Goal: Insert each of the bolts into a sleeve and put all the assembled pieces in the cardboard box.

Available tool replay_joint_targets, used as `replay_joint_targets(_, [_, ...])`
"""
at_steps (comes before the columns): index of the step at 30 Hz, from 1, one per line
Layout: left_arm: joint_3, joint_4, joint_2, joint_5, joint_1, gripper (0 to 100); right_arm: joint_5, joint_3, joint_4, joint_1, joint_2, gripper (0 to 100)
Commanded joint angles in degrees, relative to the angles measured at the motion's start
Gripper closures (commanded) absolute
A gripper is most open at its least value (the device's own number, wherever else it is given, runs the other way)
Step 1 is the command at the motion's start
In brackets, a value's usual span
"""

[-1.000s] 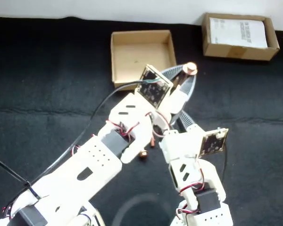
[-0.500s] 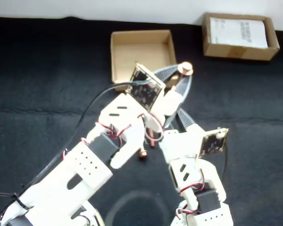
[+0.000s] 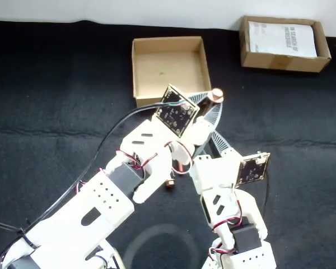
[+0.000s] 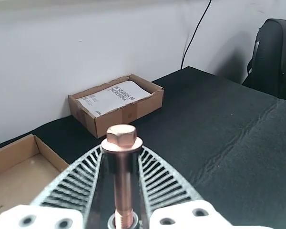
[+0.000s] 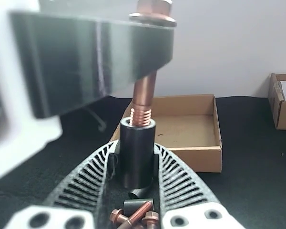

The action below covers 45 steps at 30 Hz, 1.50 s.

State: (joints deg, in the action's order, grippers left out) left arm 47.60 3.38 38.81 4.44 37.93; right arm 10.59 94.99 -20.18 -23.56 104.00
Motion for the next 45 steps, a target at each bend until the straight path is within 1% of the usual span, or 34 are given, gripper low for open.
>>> replay_joint_targets(1, [-0.13,-0.26,1.98,0.09,0.57,99,-0.53,8.31,0.22,-0.22,0.92,99.1])
replay_joint_targets(4, [1.1,-0.09,2.24,0.0,0.48,99,-0.53,8.31,0.22,1.01,0.92,99.1])
replay_joint_targets(8, [3.74,0.0,2.33,0.0,-1.27,99,-0.53,8.22,0.22,2.33,1.01,99.1])
replay_joint_targets(13, [7.43,0.0,2.33,-0.26,-1.36,98,-0.53,8.22,0.22,2.77,1.01,99.1])
replay_joint_targets(16, [7.34,2.2,2.33,-0.26,-1.36,88,-0.53,8.22,0.22,2.77,1.01,99.1])
replay_joint_targets(18, [5.93,6.42,2.77,-0.09,-1.45,81,-0.62,8.22,0.22,2.77,1.01,99.1])
replay_joint_targets(20, [4.26,11.96,4.09,-0.09,-1.89,79,-1.67,8.22,0.22,2.77,1.01,99.1])
replay_joint_targets(24, [3.21,17.23,6.64,-0.26,-2.68,80,-5.54,8.22,1.71,2.77,1.01,99.1])
replay_joint_targets(30, [3.03,23.03,12.62,-0.35,-5.14,80,-5.54,8.48,2.77,2.77,0.84,99.1])
replay_joint_targets(33, [3.03,26.11,18.07,-0.35,-5.49,80,-5.54,8.48,2.77,2.77,0.84,99.1])
replay_joint_targets(38, [3.21,31.82,31.43,-0.35,-4.97,80,-5.54,8.48,2.77,2.77,0.84,99.1])
replay_joint_targets(40, [3.3,33.14,35.74,-0.35,-5.14,83,-5.54,8.48,2.77,2.77,0.84,99.1])
replay_joint_targets(42, [3.38,33.23,38.99,-0.35,-5.41,89,-5.45,8.48,2.51,2.77,0.75,99.1])
replay_joint_targets(44, [3.47,33.23,40.75,-0.35,-5.41,97,-5.45,8.4,0.92,2.77,0.75,99.1])
replay_joint_targets(45, [3.56,33.23,41.19,-0.35,-5.41,100,-5.45,8.4,0.31,2.77,0.75,99.1])
